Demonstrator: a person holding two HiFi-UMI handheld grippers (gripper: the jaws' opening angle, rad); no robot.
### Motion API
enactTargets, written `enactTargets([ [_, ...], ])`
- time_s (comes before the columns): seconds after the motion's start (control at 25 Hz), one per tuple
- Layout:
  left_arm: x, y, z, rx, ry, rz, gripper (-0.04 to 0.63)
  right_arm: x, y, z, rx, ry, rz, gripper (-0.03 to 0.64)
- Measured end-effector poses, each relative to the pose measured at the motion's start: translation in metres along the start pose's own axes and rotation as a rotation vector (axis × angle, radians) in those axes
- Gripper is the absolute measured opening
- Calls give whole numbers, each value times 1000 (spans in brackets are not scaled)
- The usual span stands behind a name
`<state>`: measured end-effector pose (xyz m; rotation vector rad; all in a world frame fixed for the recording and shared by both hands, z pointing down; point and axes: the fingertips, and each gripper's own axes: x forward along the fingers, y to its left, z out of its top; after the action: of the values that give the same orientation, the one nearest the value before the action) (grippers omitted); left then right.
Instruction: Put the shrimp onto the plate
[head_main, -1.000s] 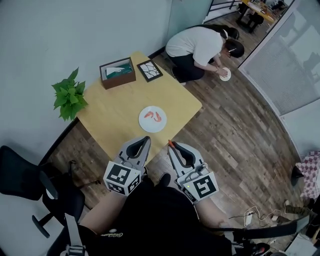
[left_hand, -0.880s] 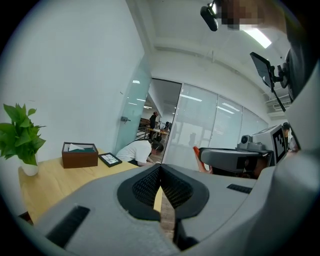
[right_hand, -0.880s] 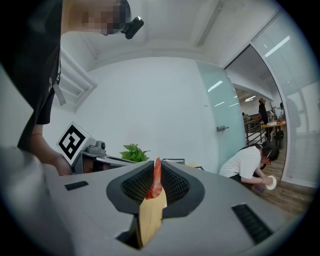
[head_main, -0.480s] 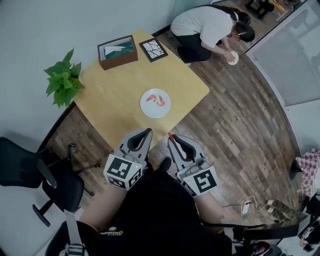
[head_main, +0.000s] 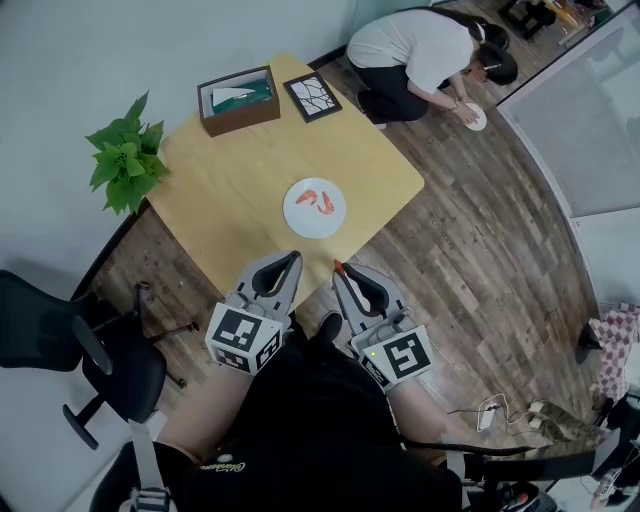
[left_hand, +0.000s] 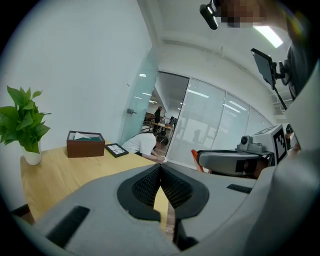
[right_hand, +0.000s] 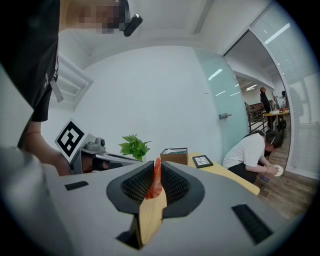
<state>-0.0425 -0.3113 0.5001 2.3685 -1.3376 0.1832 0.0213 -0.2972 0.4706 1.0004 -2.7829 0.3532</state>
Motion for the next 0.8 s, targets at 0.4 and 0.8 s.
enactTargets([
  [0.4, 6, 18, -1, -17, 0, 16, 0, 37, -18, -14, -13, 50, 1, 43],
  [0.8, 4, 28, 3, -25, -15, 29, 1, 86, -41, -59, -39, 179, 0, 43],
])
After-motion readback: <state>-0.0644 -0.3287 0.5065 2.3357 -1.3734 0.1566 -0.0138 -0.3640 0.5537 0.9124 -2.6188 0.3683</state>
